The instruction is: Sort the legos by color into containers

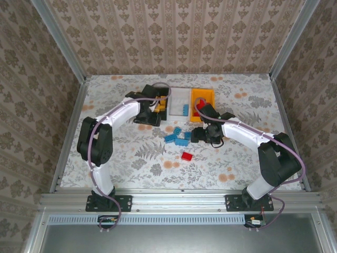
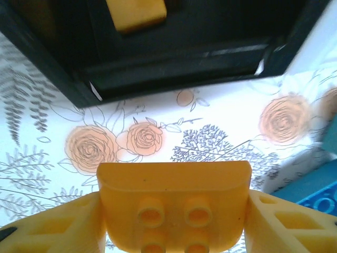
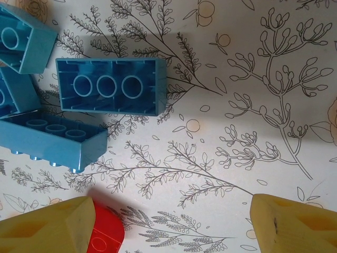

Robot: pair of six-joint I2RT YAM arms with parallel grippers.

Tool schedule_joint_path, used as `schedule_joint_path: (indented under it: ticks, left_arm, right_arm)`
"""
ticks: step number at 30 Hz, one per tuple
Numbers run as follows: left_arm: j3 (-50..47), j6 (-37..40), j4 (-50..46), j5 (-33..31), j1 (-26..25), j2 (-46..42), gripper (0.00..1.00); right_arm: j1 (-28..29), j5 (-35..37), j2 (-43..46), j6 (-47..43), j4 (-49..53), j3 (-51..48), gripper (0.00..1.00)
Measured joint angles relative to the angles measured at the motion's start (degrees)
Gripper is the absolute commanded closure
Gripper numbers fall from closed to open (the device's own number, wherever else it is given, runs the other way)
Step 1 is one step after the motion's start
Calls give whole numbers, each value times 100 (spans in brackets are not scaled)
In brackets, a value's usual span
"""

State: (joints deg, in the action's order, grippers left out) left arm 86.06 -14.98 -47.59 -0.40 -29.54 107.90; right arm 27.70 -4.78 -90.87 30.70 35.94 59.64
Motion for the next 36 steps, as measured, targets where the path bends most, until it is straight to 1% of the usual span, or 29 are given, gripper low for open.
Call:
schedule_joint_path:
  ticks: [6,11,14,17,22,24,27,33,34,36]
  left_arm:
    - [776,212,-306,-9,68,-7,38]
    - [1768,426,-518,-7,232,199,37]
    - [2575,538,-658,17,389,627,37]
    - [3405,627,-772,50,579,1259,37]
    - [4817,730,-1209,70,769,2562,37]
    - [5139,739,-1346,94,772,2953,36]
    - [5263,756,-1443,101,745,3248,32]
    - [5348,772,-1556,184,745,3276,25]
    - [5348,772,-1576,197,745,3279,23]
    - [5348,769,-1622,225,745,3281,16]
  right_arm:
    - [9,2,2,20,0,0,21]
    - [11,2,2,59,0,0,21]
    - [11,2,2,63,0,0,21]
    - [11,2,0,61,0,0,21]
    - [11,2,-76,59,-2,0,21]
    - [11,2,-153,59,-2,0,21]
    - [11,4,-282,57,-4,0,21]
    - [11,2,-479,13,-17,20,21]
    - [11,0,-503,-4,-20,33,21]
    - [11,0,-553,-26,-22,76,21]
